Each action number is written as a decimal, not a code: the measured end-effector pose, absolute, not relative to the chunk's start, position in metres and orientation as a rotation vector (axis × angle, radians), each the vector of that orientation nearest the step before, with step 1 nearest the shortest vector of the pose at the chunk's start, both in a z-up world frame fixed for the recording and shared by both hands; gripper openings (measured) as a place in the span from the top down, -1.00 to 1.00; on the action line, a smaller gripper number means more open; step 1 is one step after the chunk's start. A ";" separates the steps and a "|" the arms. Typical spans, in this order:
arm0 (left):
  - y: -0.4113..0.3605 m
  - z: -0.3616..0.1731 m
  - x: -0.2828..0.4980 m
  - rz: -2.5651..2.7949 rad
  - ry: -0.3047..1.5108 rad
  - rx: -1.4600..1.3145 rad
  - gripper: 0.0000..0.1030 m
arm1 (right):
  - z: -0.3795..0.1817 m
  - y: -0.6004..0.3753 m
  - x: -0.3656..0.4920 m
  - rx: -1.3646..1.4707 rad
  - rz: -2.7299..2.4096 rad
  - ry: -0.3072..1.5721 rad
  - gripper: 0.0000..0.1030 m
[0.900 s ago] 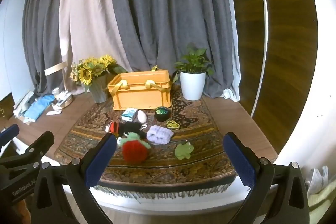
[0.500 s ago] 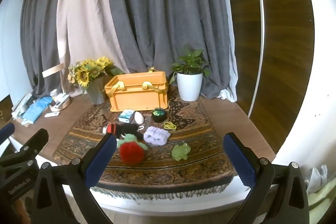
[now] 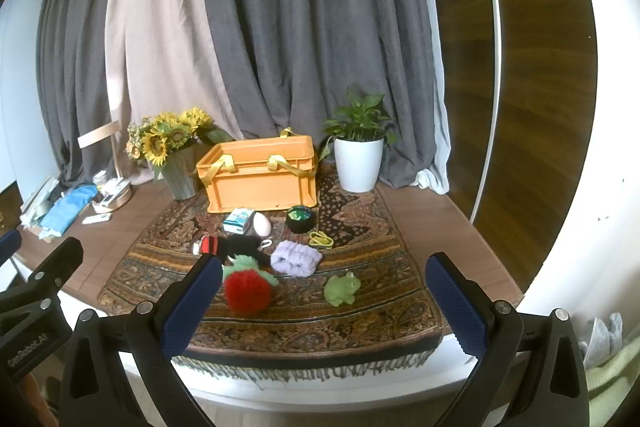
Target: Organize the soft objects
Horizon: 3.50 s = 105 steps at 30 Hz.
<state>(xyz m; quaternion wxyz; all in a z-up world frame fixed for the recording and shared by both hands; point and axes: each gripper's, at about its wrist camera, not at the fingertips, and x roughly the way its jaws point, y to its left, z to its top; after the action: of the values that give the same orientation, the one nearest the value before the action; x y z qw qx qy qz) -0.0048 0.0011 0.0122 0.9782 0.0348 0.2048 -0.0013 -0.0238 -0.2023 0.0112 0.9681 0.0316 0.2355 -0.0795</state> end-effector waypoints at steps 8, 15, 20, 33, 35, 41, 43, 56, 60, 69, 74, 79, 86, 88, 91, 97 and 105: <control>0.000 0.010 -0.005 -0.003 0.411 0.069 -1.00 | 0.014 -0.203 -0.016 0.065 -0.163 0.481 -0.99; -0.002 0.011 -0.003 -0.005 0.414 0.071 -1.00 | 0.014 -0.207 -0.015 0.067 -0.160 0.486 -0.99; -0.006 0.010 -0.002 -0.008 0.417 0.072 -1.00 | 0.015 -0.206 -0.018 0.064 -0.164 0.482 -0.99; -0.013 0.006 -0.006 -0.023 0.418 0.071 -1.00 | 0.009 -0.208 -0.015 0.064 -0.170 0.481 -0.99; -0.013 0.006 -0.006 -0.025 0.419 0.070 -1.00 | 0.008 -0.208 -0.016 0.064 -0.172 0.481 -0.99; -0.013 0.006 -0.006 -0.024 0.419 0.071 -1.00 | 0.007 -0.209 -0.015 0.064 -0.172 0.480 -0.99; -0.013 0.006 -0.006 -0.024 0.419 0.071 -1.00 | 0.008 -0.209 -0.015 0.064 -0.170 0.480 -0.99; -0.017 0.006 -0.005 -0.028 0.422 0.071 -1.00 | 0.007 -0.210 -0.015 0.063 -0.174 0.483 -0.99; -0.021 0.005 -0.006 -0.031 0.427 0.070 -1.00 | 0.006 -0.210 -0.014 0.063 -0.175 0.484 -0.99; -0.029 -0.006 0.009 -0.059 0.466 0.062 -1.00 | 0.000 -0.215 -0.009 0.074 -0.164 0.495 -0.99; -0.033 -0.022 0.023 -0.083 0.506 0.069 -1.00 | -0.009 -0.221 -0.001 0.084 -0.158 0.520 -0.99; -0.038 -0.043 0.045 -0.109 0.545 0.079 -1.00 | -0.023 -0.224 0.018 0.081 -0.155 0.564 -0.99; -0.047 -0.079 0.081 -0.174 0.564 0.105 -1.00 | -0.057 -0.231 0.051 0.078 -0.141 0.628 -0.98; -0.050 -0.091 0.093 -0.192 0.572 0.110 -1.00 | -0.067 -0.234 0.062 0.078 -0.149 0.643 -0.98; -0.056 -0.110 0.113 -0.229 0.603 0.108 -1.00 | -0.082 -0.239 0.081 0.073 -0.155 0.673 -0.97; -0.068 -0.146 0.143 -0.252 0.667 0.127 -0.96 | -0.114 -0.243 0.113 0.029 -0.173 0.709 -0.95; -0.083 -0.184 0.158 -0.209 0.697 0.115 -0.92 | -0.151 -0.252 0.146 -0.023 -0.131 0.738 -0.93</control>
<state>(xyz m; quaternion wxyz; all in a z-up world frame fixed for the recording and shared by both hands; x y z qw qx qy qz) 0.1581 -0.0827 -0.1838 0.9328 0.0563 0.3409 -0.1023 0.1458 -0.2520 -0.1511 0.9305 -0.0115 0.3604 -0.0641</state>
